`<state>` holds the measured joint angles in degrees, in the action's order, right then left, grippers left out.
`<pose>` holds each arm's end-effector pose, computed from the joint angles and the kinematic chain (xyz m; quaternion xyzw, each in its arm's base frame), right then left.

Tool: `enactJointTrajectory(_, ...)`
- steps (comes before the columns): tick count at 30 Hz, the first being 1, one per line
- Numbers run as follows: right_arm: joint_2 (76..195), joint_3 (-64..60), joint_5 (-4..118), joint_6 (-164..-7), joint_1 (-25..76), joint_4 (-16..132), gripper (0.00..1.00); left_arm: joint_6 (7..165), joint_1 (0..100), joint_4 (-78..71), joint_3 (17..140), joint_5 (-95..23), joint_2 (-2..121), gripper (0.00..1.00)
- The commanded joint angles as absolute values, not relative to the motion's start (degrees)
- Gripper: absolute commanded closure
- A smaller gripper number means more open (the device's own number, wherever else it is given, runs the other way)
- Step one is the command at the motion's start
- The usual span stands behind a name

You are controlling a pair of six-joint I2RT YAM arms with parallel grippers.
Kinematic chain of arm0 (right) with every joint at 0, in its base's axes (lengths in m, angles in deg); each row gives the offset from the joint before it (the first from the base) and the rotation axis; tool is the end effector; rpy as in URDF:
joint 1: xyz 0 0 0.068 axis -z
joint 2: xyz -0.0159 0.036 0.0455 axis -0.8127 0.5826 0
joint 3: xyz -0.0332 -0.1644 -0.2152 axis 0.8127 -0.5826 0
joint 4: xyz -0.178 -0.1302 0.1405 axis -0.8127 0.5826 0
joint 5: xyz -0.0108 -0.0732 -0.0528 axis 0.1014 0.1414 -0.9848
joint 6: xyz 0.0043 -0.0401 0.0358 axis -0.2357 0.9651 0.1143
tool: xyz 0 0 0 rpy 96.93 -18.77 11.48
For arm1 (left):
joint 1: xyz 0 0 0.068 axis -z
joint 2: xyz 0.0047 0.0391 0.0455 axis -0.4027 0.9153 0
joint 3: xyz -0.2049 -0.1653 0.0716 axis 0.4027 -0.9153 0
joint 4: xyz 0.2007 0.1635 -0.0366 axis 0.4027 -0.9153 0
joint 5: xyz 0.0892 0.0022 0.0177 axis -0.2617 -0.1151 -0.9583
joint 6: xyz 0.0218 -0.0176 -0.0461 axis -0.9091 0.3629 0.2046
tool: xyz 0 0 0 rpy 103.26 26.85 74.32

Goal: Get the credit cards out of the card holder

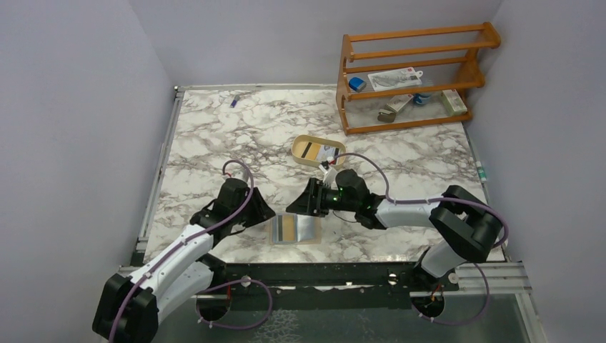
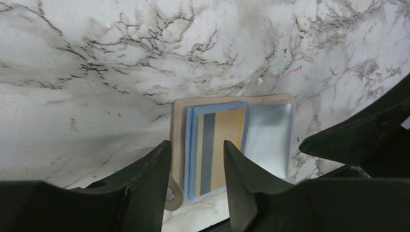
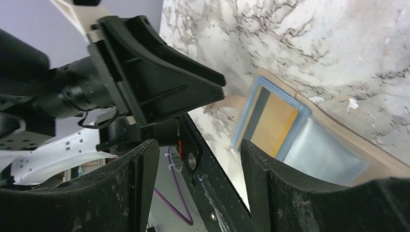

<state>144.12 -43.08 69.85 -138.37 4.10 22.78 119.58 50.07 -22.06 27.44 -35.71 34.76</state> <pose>0.1877 0.2457 0.1753 -0.0377 0.8111 0.5475 0.2021 0.1508 -0.0805 0.1706 -0.1247 0.9165 -0.2749 0.2624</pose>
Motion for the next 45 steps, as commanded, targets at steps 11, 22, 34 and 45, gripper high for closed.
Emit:
enactJointTrajectory(11, 148.7, -44.8, 76.1, -136.7, 2.8, 25.1, 0.32, 126.3, 62.3, -31.3, 27.6, -45.8, 32.1, 0.50)
enactJointTrajectory(22, 152.4, -44.0, 78.0, -137.6, 2.1, 22.3, 0.32, 129.8, 65.7, -37.7, 28.7, -55.3, 30.1, 0.57)
enactJointTrajectory(34, 153.4, -44.3, 79.7, -137.8, 2.1, 20.8, 0.32, 128.4, 66.7, -45.4, 38.0, -64.0, 32.5, 0.57)
enactJointTrajectory(45, 152.7, -45.4, 80.8, -137.8, 2.1, 19.6, 0.32, 131.8, 70.3, -46.1, 35.8, -64.8, 35.8, 0.56)
